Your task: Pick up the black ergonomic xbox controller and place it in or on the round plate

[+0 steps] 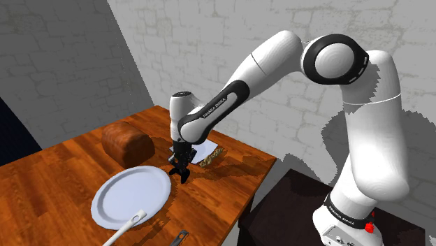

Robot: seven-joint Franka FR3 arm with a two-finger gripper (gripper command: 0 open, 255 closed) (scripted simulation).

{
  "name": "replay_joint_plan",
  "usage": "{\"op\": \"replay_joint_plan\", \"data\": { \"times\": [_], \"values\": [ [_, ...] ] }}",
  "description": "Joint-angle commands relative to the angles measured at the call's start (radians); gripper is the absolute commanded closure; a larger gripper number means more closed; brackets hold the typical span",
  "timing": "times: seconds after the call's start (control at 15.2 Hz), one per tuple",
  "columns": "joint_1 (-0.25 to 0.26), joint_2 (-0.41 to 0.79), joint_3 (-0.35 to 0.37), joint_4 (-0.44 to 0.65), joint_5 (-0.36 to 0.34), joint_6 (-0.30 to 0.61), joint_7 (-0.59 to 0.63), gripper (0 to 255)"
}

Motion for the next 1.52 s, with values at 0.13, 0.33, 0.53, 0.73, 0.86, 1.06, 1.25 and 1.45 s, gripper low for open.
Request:
{"op": "replay_joint_plan", "data": {
  "times": [0.13, 0.33, 0.53, 0.73, 0.86, 1.06, 1.25, 1.45],
  "values": [
    [0.002, 0.008, -0.002, -0.002, -0.002, 0.003, 0.003, 255],
    [-0.001, 0.0, -0.002, 0.0, -0.001, 0.001, 0.0, 255],
    [-0.085, 0.008, 0.053, 0.03, 0.016, -0.005, -0.255, 0],
    [-0.078, 0.038, 0.049, 0.03, 0.003, 0.024, -0.247, 0],
    [-0.072, 0.059, 0.044, 0.031, -0.004, 0.043, -0.243, 0],
    [-0.064, 0.085, 0.037, 0.033, -0.013, 0.067, -0.237, 0],
    [-0.064, 0.085, 0.037, 0.033, -0.013, 0.067, -0.237, 0],
    [-0.064, 0.085, 0.037, 0.033, -0.013, 0.067, -0.237, 0]
  ]
}}
